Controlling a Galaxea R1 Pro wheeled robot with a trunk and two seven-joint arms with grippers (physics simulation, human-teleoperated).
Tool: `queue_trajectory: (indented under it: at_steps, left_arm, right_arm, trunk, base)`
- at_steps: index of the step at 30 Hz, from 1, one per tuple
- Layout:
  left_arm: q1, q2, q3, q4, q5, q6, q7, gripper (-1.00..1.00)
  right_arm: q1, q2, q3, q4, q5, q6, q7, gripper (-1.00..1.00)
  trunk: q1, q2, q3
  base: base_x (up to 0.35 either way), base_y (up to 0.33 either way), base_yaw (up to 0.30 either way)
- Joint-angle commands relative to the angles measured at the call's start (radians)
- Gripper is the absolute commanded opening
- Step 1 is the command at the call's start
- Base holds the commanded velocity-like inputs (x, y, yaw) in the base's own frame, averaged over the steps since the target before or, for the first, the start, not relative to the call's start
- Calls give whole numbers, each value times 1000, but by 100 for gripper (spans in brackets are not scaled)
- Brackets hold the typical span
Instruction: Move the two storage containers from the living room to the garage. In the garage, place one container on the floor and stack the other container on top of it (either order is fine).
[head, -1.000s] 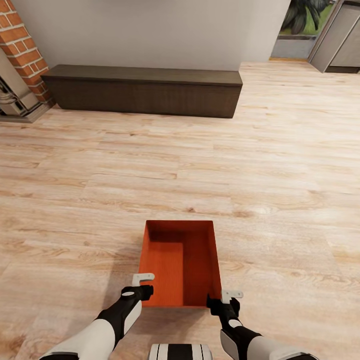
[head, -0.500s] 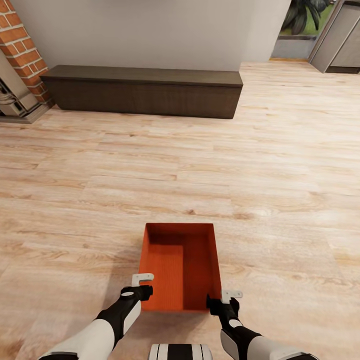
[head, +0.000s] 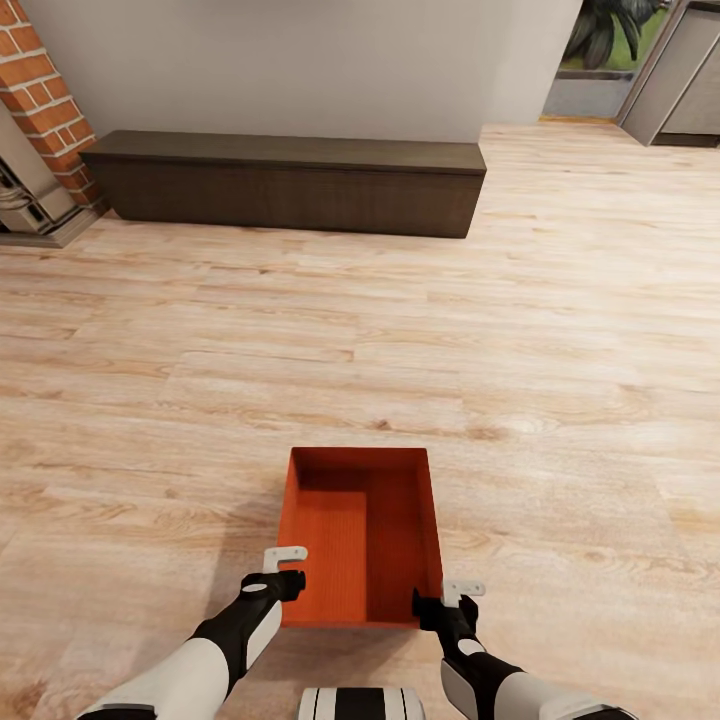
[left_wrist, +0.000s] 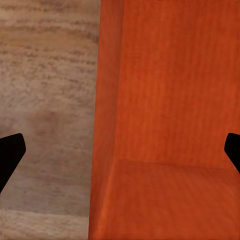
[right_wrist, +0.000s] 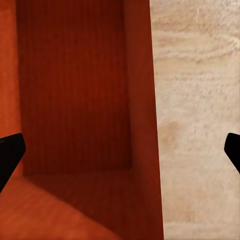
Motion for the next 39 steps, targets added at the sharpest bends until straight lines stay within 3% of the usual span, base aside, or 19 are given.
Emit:
queue_trajectory:
  at_steps: [1,16,23,29,39]
  left_arm:
    - [0,0,3,-2,0,6,2,100]
    - [0,0,3,-1,0,6,2,100]
    - [0,36,1,9,0,4,-9,100]
    - [0,49,1,7,0,3,-13,100]
    - [0,50,-1,2,0,3,-13,100]
  right_arm:
    - [-1,0,9,1,-10,-3,-2,100]
    - [-1,0,9,1,0,-5,-1,100]
    - [-1,-2,11,1,6,-4,8,100]
    - [0,-17,12,1,64,-4,33,100]
    - [-1,-29,12,1,78,-6,45,100]
  trunk:
    - [0,0,-1]
    - [0,0,-1]
    - [0,0,-1]
    - [0,0,-1]
    - [0,0,-1]
  base:
    - [0,0,0]
    - [0,0,0]
    - [0,0,0]
    - [0,0,0]
    - [0,0,0]
